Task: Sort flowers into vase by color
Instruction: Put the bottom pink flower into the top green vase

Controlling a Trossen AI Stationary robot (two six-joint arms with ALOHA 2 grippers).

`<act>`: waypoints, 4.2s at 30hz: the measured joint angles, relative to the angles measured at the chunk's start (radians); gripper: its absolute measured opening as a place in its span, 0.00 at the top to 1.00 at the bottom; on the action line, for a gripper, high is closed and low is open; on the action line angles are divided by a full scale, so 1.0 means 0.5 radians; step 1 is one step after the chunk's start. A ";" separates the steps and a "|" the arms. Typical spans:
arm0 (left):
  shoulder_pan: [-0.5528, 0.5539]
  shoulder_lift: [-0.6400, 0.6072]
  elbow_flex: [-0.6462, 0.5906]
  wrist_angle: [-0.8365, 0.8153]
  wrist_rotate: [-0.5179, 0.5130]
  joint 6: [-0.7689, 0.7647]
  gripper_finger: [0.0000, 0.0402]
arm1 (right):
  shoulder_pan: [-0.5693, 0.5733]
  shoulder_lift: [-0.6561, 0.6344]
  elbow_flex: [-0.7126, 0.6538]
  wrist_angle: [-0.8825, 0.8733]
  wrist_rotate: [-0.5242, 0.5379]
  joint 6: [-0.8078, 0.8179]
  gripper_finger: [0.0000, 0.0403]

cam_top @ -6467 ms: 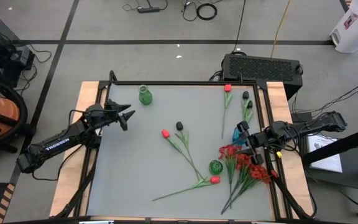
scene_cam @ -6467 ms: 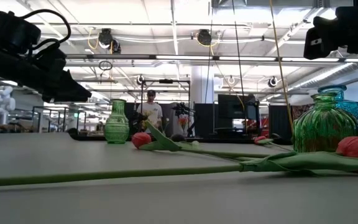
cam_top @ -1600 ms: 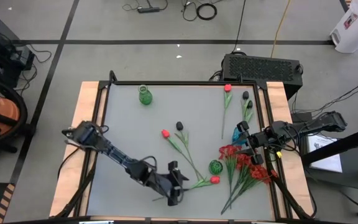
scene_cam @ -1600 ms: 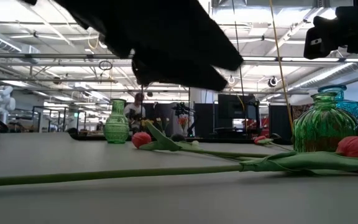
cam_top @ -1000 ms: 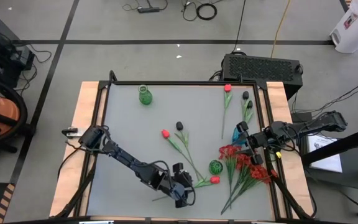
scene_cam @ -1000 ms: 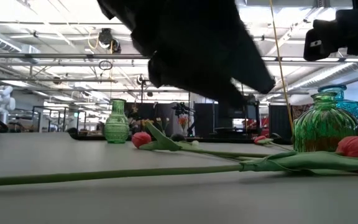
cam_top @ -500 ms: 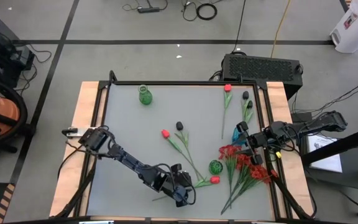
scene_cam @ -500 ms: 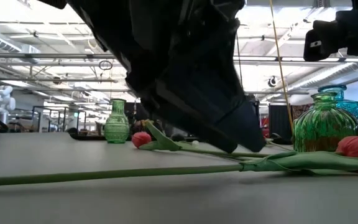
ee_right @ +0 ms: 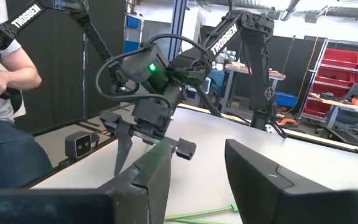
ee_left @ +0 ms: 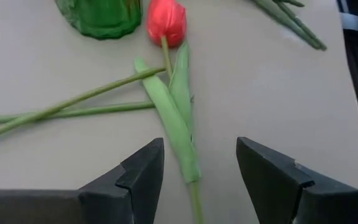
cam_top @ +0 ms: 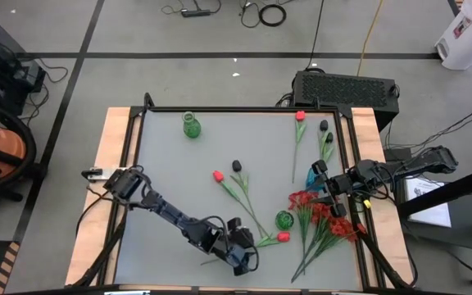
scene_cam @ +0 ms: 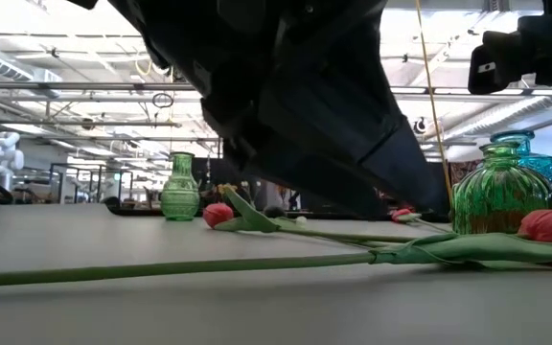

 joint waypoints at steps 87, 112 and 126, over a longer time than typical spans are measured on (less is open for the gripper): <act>-0.007 -0.053 0.007 0.095 -0.108 0.487 0.99 | 0.000 0.010 0.000 -0.061 0.001 -0.001 0.64; -0.115 -0.997 -0.061 -1.196 -1.327 0.376 0.96 | 0.000 0.010 -0.001 -0.101 0.000 -0.001 0.64; -0.280 -1.268 -0.063 -1.277 -1.894 0.446 0.95 | 0.000 0.013 -0.001 -0.129 0.000 -0.001 0.64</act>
